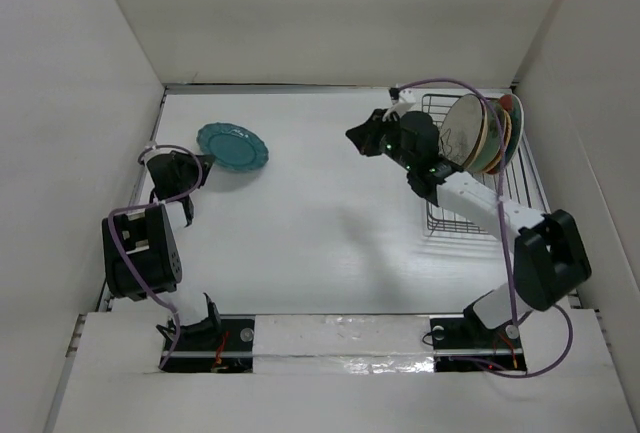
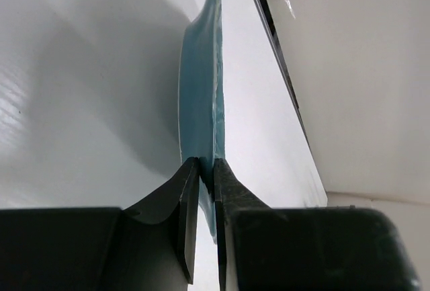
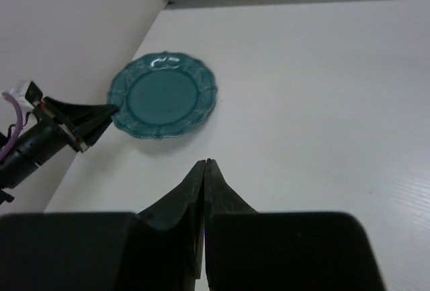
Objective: Load the plates into the dish rack
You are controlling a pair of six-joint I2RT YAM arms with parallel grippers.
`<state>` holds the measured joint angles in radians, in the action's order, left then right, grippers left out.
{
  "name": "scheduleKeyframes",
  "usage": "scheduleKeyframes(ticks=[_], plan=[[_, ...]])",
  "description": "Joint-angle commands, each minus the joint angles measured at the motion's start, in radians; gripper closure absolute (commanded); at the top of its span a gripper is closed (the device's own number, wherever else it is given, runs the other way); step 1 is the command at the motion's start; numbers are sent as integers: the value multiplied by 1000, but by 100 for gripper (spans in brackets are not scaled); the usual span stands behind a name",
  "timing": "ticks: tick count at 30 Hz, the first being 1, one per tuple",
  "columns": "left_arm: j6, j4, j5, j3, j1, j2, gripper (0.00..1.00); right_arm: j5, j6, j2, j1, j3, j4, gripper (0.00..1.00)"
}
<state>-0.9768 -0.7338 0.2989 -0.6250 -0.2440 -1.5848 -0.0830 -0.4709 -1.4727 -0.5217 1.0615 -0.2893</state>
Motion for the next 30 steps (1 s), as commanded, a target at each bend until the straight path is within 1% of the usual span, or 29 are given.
scheduleKeyframes(ticks=[1,2,3,5,6,8,9,12,17,20,23,27,28,30], plan=[[-16,-174,114,14,2,86,100,-107,-77,-78,-23,78,-134,97],[-25,-188,121,21,2,106,100,-112,-95,-98,-32,87,-142,94],[-34,-217,137,31,2,115,100,-115,-104,-139,-32,104,-148,78],[-69,-245,154,42,2,144,100,-138,-127,-179,-32,126,-154,56],[-91,-275,166,57,2,154,100,-159,-150,-217,-41,143,-166,37],[-105,-288,177,73,2,192,100,-175,-169,-257,-41,161,-178,26],[-111,-302,189,82,2,207,100,-179,-181,-279,-41,173,-180,18],[-128,-315,209,131,2,268,100,-210,-222,-369,-41,225,-183,11],[-135,-308,226,198,2,315,100,-257,-285,-506,-52,311,-189,9],[-171,-363,258,225,2,315,100,-284,-311,-575,-61,344,-200,8],[-210,-412,296,231,2,322,100,-313,-328,-620,-70,379,-214,5],[-240,-452,341,229,41,358,100,-389,-359,-672,-70,425,-246,4],[-255,-478,351,240,41,359,100,-430,-368,-698,-80,446,-255,4],[-328,-539,388,257,41,362,100,-439,-388,-709,-80,448,-257,4]])
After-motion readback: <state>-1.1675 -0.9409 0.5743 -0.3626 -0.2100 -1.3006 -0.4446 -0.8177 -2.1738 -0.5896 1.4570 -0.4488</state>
